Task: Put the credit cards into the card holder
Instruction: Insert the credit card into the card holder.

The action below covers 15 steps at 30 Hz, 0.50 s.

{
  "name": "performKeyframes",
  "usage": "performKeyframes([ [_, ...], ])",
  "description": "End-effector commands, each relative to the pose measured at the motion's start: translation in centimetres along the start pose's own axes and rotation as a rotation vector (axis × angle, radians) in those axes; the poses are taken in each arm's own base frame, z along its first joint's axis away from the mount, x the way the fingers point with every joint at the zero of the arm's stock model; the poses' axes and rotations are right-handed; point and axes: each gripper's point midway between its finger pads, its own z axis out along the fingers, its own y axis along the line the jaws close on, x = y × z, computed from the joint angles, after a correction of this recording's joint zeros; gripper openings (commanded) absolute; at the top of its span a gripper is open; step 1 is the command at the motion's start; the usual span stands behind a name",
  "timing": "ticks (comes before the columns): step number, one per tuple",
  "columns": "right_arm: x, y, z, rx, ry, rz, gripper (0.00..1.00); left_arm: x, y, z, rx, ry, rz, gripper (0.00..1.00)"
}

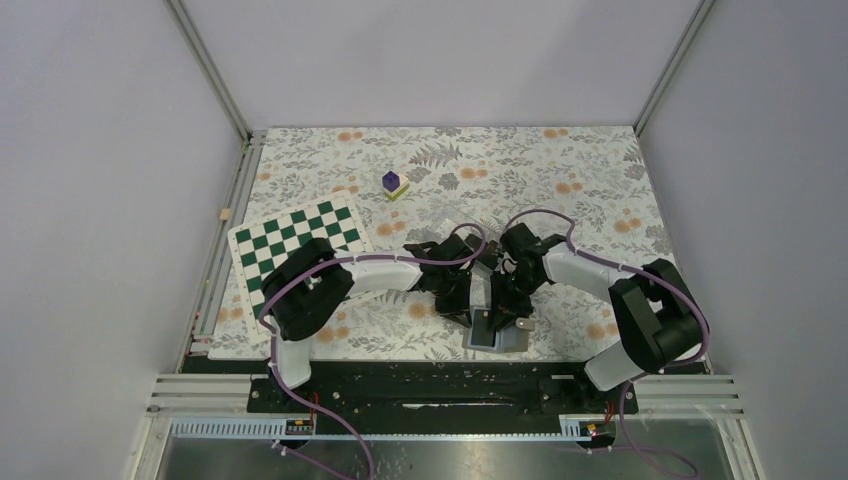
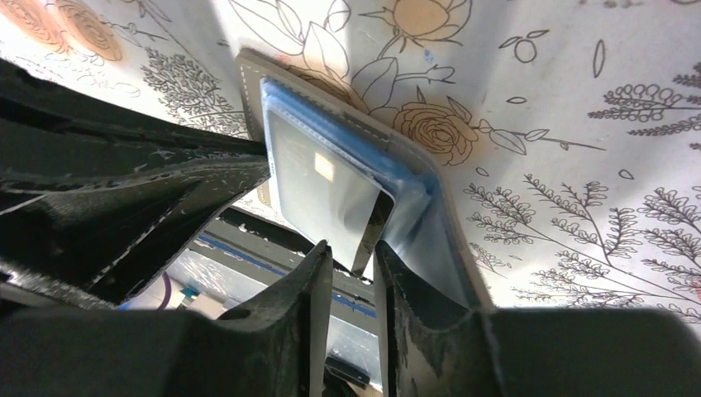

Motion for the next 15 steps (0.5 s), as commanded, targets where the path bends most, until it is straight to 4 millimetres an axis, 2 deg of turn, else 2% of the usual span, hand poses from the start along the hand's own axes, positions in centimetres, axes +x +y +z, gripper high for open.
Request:
performKeyframes([
  [1, -0.3, 2.1, 0.4, -0.084, 0.01, -0.004, 0.3, 0.8, 2.5, 1.5, -0.1, 0.01, 0.008, 0.0],
  [4, 0.0, 1.6, 0.1, -0.054, 0.007, -0.018, 0.34, 0.6, 2.4, 0.8, -0.103, -0.006, 0.009, 0.02],
  [8, 0.1, 0.8, -1.0, -0.004, -0.024, -0.057, 0.5, -0.1, 1.6, -0.9, -0.083, -0.06, 0.019, 0.17],
  [10, 0.2, 0.4, -1.4, 0.017, -0.039, -0.072, 0.56, -0.3, 0.6, -1.8, -0.03, -0.078, 0.024, 0.23],
  [13, 0.4, 0.0, -1.7, 0.031, -0.052, -0.079, 0.56, -0.7, -1.4, -2.7, 0.082, -0.107, 0.021, 0.27],
  [15, 0.6, -0.1, -1.7, 0.033, -0.054, -0.081, 0.52, -0.8, -2.2, -2.9, 0.133, -0.11, 0.021, 0.28],
])
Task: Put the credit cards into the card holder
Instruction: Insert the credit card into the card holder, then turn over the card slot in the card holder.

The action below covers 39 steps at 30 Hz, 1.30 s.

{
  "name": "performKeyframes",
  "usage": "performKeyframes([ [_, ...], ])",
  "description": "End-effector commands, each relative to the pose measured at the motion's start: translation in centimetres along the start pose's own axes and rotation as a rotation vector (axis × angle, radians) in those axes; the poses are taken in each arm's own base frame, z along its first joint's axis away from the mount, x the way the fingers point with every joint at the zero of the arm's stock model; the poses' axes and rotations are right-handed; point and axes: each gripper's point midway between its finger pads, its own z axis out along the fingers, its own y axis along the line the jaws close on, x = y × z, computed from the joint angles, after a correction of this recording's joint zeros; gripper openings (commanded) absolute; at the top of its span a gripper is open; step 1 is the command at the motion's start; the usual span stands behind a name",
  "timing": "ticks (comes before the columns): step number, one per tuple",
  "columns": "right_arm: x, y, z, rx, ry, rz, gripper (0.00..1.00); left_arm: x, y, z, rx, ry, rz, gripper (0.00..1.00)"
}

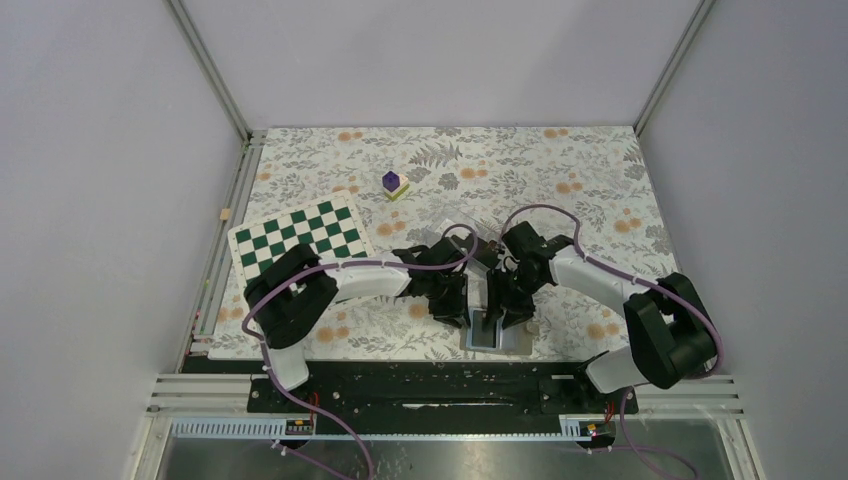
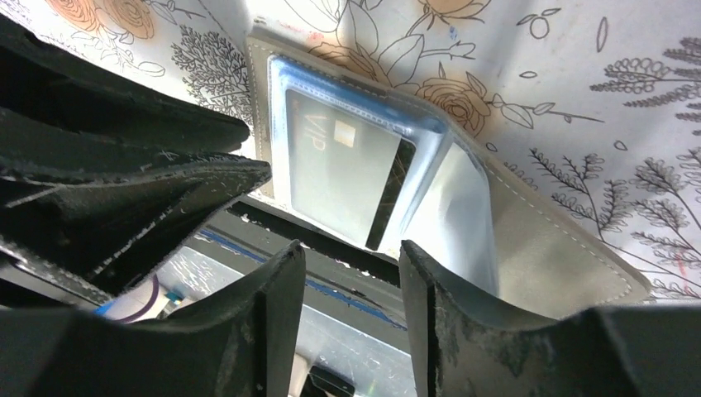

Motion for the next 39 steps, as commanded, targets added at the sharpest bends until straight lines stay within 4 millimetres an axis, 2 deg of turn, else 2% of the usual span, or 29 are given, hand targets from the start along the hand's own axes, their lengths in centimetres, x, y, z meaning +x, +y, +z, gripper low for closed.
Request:
performKeyframes([
  [1, 0.5, -0.4, -0.7, 0.029, -0.019, -0.033, 0.49, -1.4, -3.1, -1.5, 0.15, -0.073, 0.014, 0.28],
  [4, 0.7, -0.9, -0.2, 0.036, -0.008, -0.03, 0.37, -1.5, -3.7, -1.5, 0.185, -0.072, 0.009, 0.28],
  [9, 0.9, -1.5, 1.4, 0.042, 0.022, -0.017, 0.17, -1.4, -3.7, -1.3, 0.189, -0.064, 0.007, 0.28],
  [14, 0.8, -1.8, 2.0, 0.049, 0.036, -0.006, 0.08, -1.1, -3.8, -0.4, 0.209, -0.037, -0.006, 0.28],
  [22, 0.9, -2.1, 2.5, 0.056, 0.053, 0.002, 0.03, -1.0, -1.7, 0.9, 0.109, -0.022, 0.005, 0.28],
  [28, 1.0, -2.1, 2.6, 0.053, 0.059, 0.005, 0.0, -1.0, -0.6, 0.9, -0.004, -0.032, 0.045, 0.28],
  [34, 1.0, -2.0, 2.7, 0.048, 0.064, 0.005, 0.0, -0.4, -2.0, 1.8, 0.063, 0.007, 0.049, 0.26],
  [39, 1.0, -1.8, 2.6, 0.04, 0.061, 0.004, 0.0, -0.7, -4.1, 0.8, 0.159, -0.017, 0.06, 0.21],
])
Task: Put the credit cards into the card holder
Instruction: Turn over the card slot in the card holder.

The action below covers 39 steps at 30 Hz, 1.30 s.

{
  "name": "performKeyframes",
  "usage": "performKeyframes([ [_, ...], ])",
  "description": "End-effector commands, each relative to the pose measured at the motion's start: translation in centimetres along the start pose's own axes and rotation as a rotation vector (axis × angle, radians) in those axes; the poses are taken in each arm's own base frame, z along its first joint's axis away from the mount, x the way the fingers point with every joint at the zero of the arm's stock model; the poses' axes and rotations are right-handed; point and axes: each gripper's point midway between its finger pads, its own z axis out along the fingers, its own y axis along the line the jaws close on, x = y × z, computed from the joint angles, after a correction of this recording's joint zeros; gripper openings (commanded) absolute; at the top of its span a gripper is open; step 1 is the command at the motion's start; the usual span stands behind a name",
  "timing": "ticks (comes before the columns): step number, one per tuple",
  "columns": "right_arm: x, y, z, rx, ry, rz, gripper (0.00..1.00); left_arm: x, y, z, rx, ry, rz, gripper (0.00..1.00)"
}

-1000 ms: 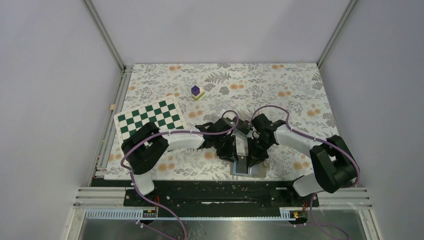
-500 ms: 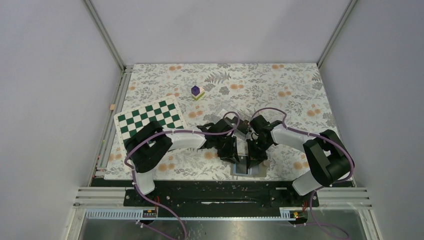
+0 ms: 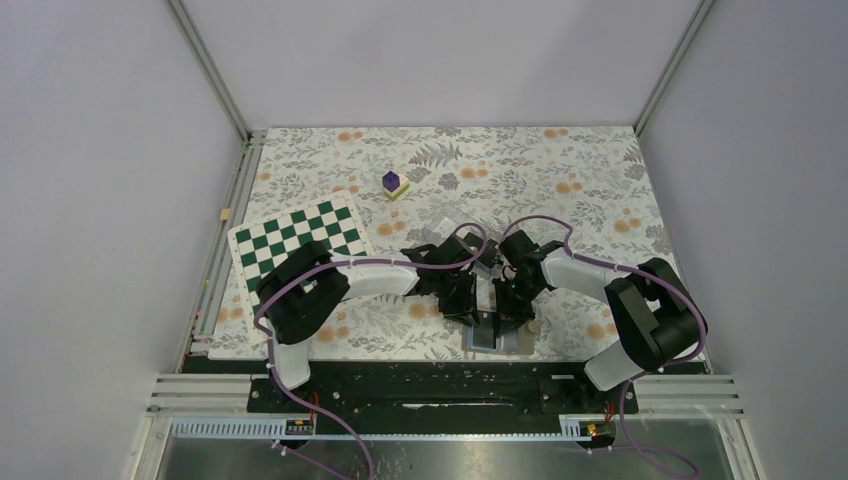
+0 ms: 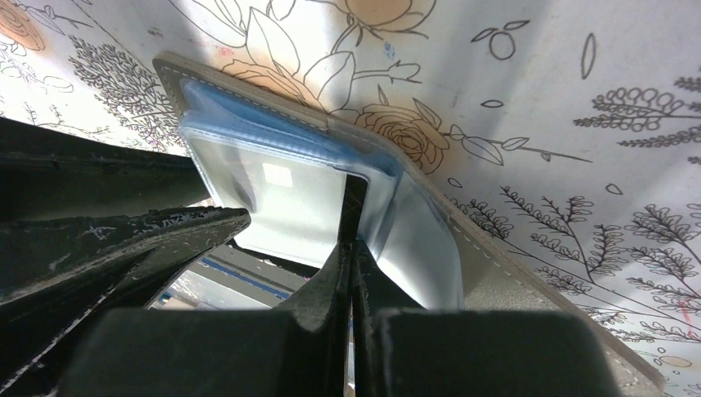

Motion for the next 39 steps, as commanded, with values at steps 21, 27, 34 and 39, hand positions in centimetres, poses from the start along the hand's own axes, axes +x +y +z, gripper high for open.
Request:
performKeyframes([
  [21, -0.9, 1.9, -1.7, -0.048, -0.053, -0.029, 0.05, -0.8, -1.2, -2.1, -0.008, -0.067, 0.029, 0.0],
  [27, -1.3, 1.9, -2.6, -0.023, -0.076, -0.056, 0.14, -1.0, 2.1, -4.6, -0.175, -0.101, 0.019, 0.0],
  [34, -2.0, 2.1, -1.3, -0.041, -0.055, -0.059, 0.14, -1.2, 2.9, -6.8, -0.311, -0.093, 0.012, 0.0],
  [39, -2.6, 2.4, -0.1, -0.067, -0.032, -0.054, 0.12, -1.3, 1.3, -6.2, -0.319, -0.059, 0.026, 0.0],
])
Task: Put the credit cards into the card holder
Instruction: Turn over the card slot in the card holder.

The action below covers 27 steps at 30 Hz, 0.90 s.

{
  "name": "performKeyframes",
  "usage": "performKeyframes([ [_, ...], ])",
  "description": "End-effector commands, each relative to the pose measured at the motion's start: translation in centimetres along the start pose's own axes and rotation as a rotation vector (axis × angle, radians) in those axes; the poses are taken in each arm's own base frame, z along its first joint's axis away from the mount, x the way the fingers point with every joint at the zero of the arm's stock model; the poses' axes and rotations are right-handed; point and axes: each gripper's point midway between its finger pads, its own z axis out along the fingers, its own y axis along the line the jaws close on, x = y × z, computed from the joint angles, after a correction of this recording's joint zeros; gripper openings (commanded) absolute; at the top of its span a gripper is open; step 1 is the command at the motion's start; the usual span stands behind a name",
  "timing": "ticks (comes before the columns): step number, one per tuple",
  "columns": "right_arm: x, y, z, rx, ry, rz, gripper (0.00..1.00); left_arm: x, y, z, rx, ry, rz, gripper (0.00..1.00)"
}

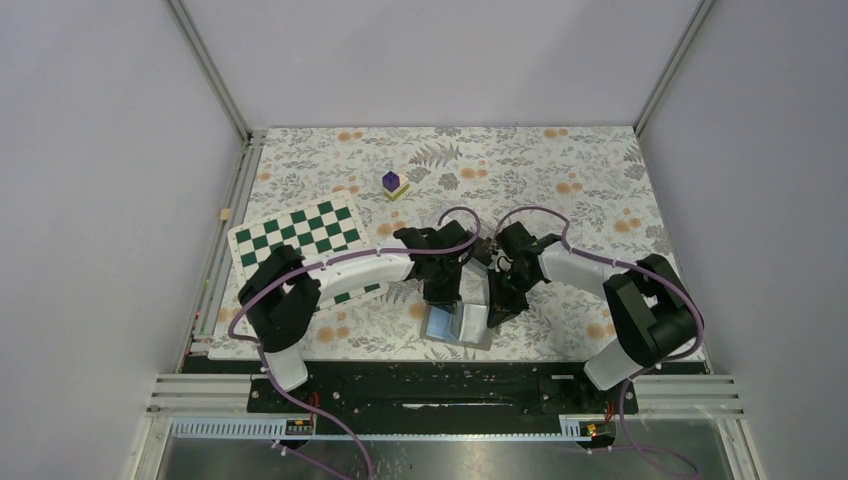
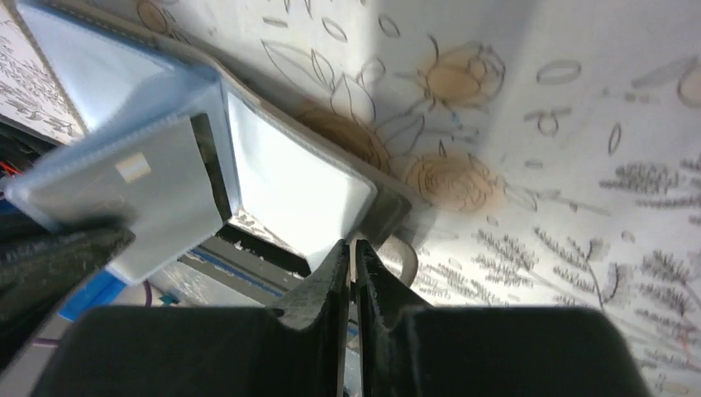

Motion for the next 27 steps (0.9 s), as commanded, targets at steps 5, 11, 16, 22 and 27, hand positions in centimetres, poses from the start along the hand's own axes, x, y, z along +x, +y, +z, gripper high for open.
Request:
performKeyframes([
  [5, -0.9, 0.6, 1.1, -0.021, 0.025, -0.017, 0.11, 0.0, -2.9, 0.2, -0.005, 0.041, 0.046, 0.06],
  [11, -0.7, 0.6, 1.2, -0.023, 0.031, -0.016, 0.11, 0.4, -4.1, 0.5, 0.022, 0.068, 0.054, 0.28],
  [16, -0.6, 0.7, 1.1, -0.029, 0.03, -0.014, 0.11, 0.6, -4.5, 0.1, 0.049, 0.067, 0.053, 0.34],
  [22, -0.6, 0.8, 1.1, -0.033, 0.032, -0.012, 0.11, 0.9, -6.0, -0.2, 0.148, 0.071, 0.045, 0.37],
  [27, -0.4, 0.8, 0.8, -0.033, 0.03, -0.017, 0.11, 0.7, -4.9, -0.1, 0.103, 0.049, 0.042, 0.38],
])
